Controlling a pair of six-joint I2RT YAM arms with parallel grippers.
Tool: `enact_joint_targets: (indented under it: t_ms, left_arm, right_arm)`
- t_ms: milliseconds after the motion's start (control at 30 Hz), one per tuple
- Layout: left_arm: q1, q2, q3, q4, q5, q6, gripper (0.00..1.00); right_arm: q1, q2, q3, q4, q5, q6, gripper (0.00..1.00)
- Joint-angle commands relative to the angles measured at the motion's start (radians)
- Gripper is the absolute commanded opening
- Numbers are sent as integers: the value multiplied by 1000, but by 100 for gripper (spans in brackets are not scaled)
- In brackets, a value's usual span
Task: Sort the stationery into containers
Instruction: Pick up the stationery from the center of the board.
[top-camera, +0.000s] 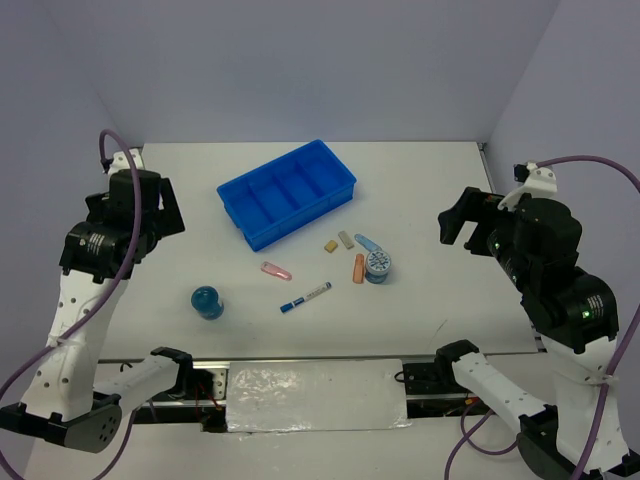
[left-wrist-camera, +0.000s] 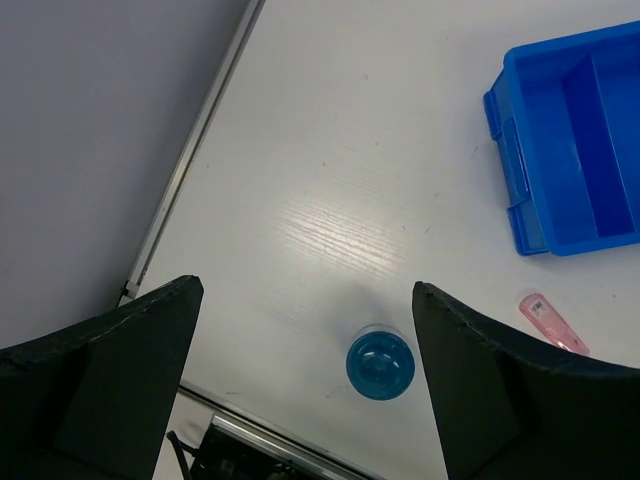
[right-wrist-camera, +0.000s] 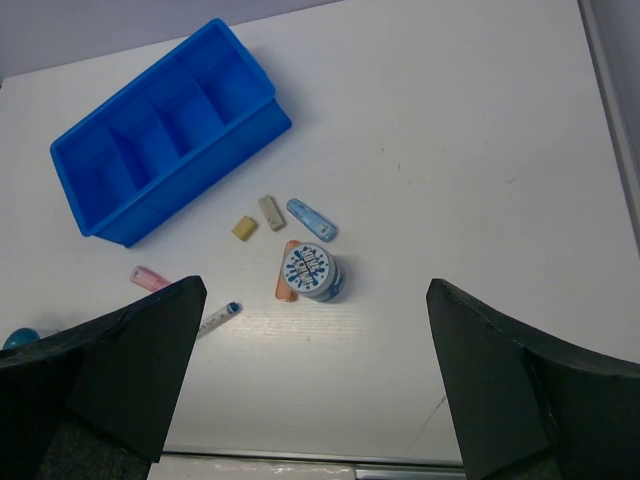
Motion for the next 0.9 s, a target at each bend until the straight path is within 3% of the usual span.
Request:
enact_joint_targets:
  t_ms: [0,200,367,533,700,867]
  left_arm:
    - [-5,-5,16,-14,5,-20,99]
    - [-5,-1,10,-31,34,-41,99]
    - [-5,3,17,-39,47,-52,99]
    - [-5,-13,-15,-34,68,-52,99]
    - [-3,-14,-127,-19,42,-32,99]
    - [-3,-40,-171,-22,45,-44,99]
  right_arm:
    - [6,-8,24,62,-15,-11,100]
    - [6,5,-6,73,-99,-32,100]
    - [17,131,-133,109,-266,-19,100]
    - [70,344,-271,269,-187,-31,100]
    - [129,572,-269,335,-111,-46,100]
    - [150,679,-327,387,-81,-40,100]
